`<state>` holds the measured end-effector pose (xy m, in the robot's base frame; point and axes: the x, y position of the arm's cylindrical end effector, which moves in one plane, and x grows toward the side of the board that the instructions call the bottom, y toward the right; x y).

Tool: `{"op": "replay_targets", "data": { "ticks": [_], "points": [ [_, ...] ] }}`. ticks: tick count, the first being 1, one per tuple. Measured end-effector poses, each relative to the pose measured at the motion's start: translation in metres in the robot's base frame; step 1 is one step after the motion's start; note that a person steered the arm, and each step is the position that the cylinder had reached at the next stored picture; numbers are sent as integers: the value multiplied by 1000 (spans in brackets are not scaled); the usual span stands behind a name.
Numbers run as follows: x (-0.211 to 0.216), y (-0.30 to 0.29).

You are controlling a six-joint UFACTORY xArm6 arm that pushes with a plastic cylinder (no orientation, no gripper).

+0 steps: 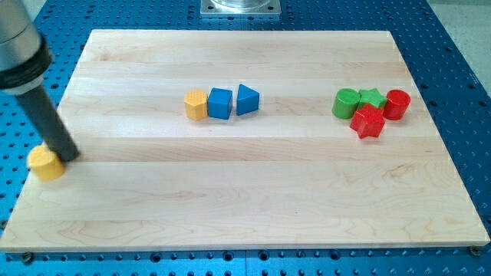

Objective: Push the heart to the bottom left

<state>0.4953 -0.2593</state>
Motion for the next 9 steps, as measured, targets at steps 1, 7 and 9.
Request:
{"op": "replay_targets", "data": {
  "ticks": [1,7,9],
  "points": [
    [-34,13],
    [-39,36],
    [-157,167]
  ]
}}
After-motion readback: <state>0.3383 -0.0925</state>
